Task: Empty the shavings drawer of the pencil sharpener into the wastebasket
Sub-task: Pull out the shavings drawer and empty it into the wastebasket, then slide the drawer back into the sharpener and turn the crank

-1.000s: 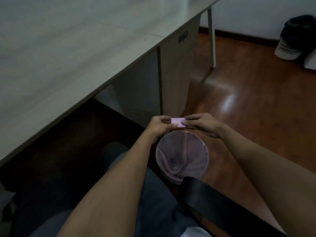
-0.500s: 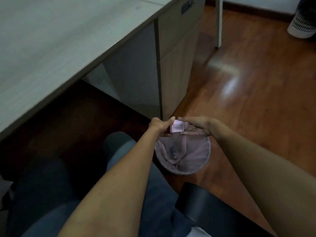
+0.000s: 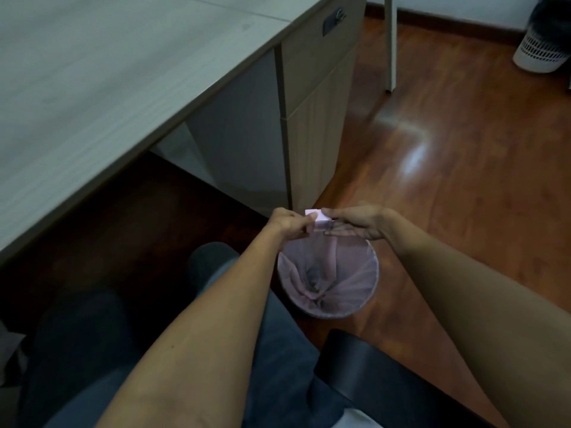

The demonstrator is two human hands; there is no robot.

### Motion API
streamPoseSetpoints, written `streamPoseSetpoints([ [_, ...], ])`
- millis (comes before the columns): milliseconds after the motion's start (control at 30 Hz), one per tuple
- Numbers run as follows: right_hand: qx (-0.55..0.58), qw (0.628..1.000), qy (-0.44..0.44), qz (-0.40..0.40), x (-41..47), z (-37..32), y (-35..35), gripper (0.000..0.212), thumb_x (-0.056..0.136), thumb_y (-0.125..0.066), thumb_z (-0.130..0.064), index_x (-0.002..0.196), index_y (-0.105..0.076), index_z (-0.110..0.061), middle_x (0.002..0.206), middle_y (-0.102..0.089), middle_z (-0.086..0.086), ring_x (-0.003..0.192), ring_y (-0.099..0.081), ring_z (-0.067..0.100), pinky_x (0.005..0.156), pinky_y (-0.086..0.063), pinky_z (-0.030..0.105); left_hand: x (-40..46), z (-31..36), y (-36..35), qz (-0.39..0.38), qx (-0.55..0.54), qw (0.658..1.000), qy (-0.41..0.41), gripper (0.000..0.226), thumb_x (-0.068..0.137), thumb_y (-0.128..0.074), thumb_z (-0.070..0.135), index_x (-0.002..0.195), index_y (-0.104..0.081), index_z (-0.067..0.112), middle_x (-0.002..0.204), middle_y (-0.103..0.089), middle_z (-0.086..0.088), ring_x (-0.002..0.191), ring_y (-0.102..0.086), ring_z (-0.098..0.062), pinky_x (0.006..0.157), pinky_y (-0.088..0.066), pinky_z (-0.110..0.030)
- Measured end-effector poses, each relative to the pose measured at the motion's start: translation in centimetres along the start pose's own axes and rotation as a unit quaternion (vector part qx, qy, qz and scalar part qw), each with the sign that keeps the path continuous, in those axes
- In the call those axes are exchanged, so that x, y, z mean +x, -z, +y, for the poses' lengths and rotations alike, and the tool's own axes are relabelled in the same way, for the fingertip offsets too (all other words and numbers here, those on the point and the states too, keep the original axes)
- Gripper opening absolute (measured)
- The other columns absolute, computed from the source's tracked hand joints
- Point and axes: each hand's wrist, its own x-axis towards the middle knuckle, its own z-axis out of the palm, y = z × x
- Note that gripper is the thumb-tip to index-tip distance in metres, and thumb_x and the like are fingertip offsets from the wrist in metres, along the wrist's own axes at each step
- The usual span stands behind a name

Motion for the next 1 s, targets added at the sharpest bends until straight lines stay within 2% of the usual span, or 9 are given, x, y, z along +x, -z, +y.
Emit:
streamPoseSetpoints([
  [67,-0.001,0.999,0.036,-0.011,-0.5,-0.5,-0.2,0.048,0.088,-0.073,-0.010,0.129,-0.059,0.011,0.127,-0.067,0.025,0.109,-0.070,0.026,0.084,-0.060,0.029,-0.2,0.0,0.5,0.003,-0.006,1.000,-0.021,0.019,0.081,-0.079,0.007,0.091,-0.065,-0.003,0.104,-0.066,-0.021,0.093,-0.067,-0.028,0.088,-0.059,-0.035],
  [133,-0.006,0.997,0.080,-0.013,-1.3,-1.2,-0.5,0.048,0.088,-0.071,-0.001,0.132,-0.055,0.009,0.129,-0.065,0.024,0.102,-0.069,0.021,0.080,-0.061,0.024,-0.6,0.5,1.1,0.007,0.000,0.999,-0.053,0.046,0.077,-0.081,0.002,0.117,-0.060,-0.006,0.116,-0.066,-0.019,0.107,-0.067,-0.030,0.102,-0.053,-0.042],
  [200,-0.016,0.992,0.123,-0.019,-2.0,-1.9,-0.6,0.051,0.084,-0.072,0.006,0.132,-0.054,0.006,0.128,-0.065,0.026,0.101,-0.067,0.024,0.074,-0.061,0.021,-1.1,1.6,1.2,0.006,0.006,0.995,-0.095,0.066,0.073,-0.081,-0.003,0.133,-0.053,-0.007,0.126,-0.065,-0.021,0.116,-0.065,-0.032,0.104,-0.051,-0.041],
  [333,-0.007,0.977,0.210,-0.019,-4.2,-3.8,-0.6,0.054,0.079,-0.072,0.015,0.129,-0.056,0.004,0.115,-0.070,0.017,0.101,-0.070,0.022,0.090,-0.059,0.028,-3.0,4.6,1.6,-0.001,-0.012,0.982,-0.189,0.068,0.072,-0.080,-0.009,0.135,-0.053,-0.005,0.127,-0.064,-0.019,0.111,-0.063,-0.023,0.096,-0.052,-0.030],
  [433,0.002,0.963,0.268,-0.023,-6.7,-5.7,-0.7,0.053,0.078,-0.072,0.017,0.126,-0.057,0.001,0.111,-0.070,0.015,0.093,-0.072,0.015,0.080,-0.060,0.021,-4.6,7.0,2.0,-0.012,-0.005,0.972,-0.235,0.069,0.071,-0.084,-0.003,0.134,-0.056,-0.001,0.128,-0.065,-0.015,0.114,-0.064,-0.022,0.096,-0.053,-0.030],
  [533,-0.007,0.951,0.308,-0.027,-9.1,-8.1,-0.4,0.053,0.077,-0.074,0.015,0.125,-0.059,0.000,0.112,-0.071,0.014,0.097,-0.072,0.016,0.085,-0.060,0.023,-6.3,9.8,2.4,-0.018,0.000,0.961,-0.276,0.067,0.069,-0.087,0.003,0.131,-0.060,0.004,0.127,-0.067,-0.011,0.118,-0.065,-0.023,0.098,-0.055,-0.032],
  [633,-0.033,0.937,0.349,-0.010,-11.3,-10.6,-0.5,0.057,0.076,-0.077,0.012,0.129,-0.059,0.001,0.117,-0.071,0.015,0.099,-0.072,0.015,0.084,-0.059,0.022,-9.0,12.9,2.9,-0.025,0.018,0.946,-0.323,0.066,0.072,-0.085,0.006,0.132,-0.058,0.004,0.122,-0.067,-0.006,0.110,-0.065,-0.016,0.084,-0.057,-0.019],
  [900,-0.057,0.896,0.440,-0.018,-17.6,-17.6,-2.5,0.058,0.074,-0.079,0.010,0.129,-0.060,0.002,0.118,-0.072,0.017,0.104,-0.073,0.019,0.088,-0.058,0.024,-14.3,20.6,5.6,0.013,0.047,0.903,-0.426,0.061,0.076,-0.081,0.000,0.132,-0.057,-0.005,0.127,-0.066,-0.018,0.107,-0.065,-0.020,0.073,-0.056,-0.009],
  [1000,-0.074,0.880,0.468,-0.021,-19.6,-20.0,-4.1,0.059,0.074,-0.080,0.009,0.129,-0.061,0.000,0.118,-0.072,0.016,0.107,-0.072,0.021,0.087,-0.058,0.024,-16.3,23.0,7.2,0.030,0.046,0.893,-0.447,0.062,0.075,-0.083,0.002,0.132,-0.058,-0.005,0.127,-0.067,-0.018,0.107,-0.066,-0.021,0.075,-0.056,-0.010],
])
